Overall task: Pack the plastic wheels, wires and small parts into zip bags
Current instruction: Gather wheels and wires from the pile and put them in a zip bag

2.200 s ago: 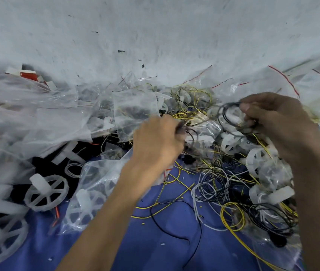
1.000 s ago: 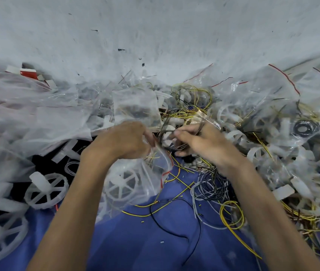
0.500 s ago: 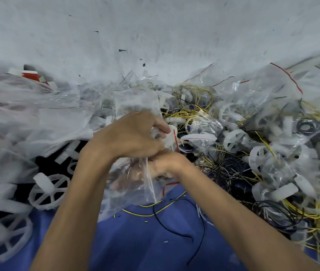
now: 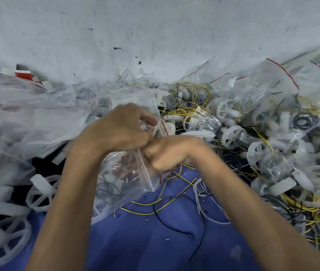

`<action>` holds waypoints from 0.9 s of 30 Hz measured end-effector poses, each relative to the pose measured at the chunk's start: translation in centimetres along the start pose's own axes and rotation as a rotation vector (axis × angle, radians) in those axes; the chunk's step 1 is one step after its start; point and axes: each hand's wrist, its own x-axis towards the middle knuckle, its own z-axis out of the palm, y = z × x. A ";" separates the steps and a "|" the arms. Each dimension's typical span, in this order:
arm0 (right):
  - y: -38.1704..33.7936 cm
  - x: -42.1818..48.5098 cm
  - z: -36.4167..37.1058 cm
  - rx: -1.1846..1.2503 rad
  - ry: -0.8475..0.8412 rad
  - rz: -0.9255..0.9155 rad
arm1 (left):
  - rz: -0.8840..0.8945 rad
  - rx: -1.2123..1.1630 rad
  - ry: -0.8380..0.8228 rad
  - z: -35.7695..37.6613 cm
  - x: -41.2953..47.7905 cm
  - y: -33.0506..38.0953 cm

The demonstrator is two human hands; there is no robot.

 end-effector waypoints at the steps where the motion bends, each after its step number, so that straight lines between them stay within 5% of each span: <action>1: 0.5 -1.0 -0.6 0.113 0.010 -0.035 | -0.017 0.004 0.016 -0.1 0.1 -0.2; 4: 3.3 -3.8 -1.0 0.502 0.242 -0.056 | -0.054 0.013 0.049 -0.3 0.1 -0.6; 7: 6.6 -5.9 0.1 0.526 0.601 0.017 | -0.062 0.023 0.060 -0.2 0.1 -0.5; 9: 8.4 -6.2 1.1 0.282 0.527 0.189 | -0.052 0.030 0.053 -0.1 0.0 -0.3; 13: 11.2 -4.4 3.9 -0.054 0.052 0.492 | -0.024 0.057 0.035 0.0 -0.2 0.0; 20: 12.3 -3.7 4.4 -0.051 0.126 0.401 | -0.005 0.088 0.009 0.1 -0.2 0.6; 27: 10.9 -6.3 2.1 0.144 0.606 0.205 | 0.016 0.067 0.019 0.4 0.0 0.4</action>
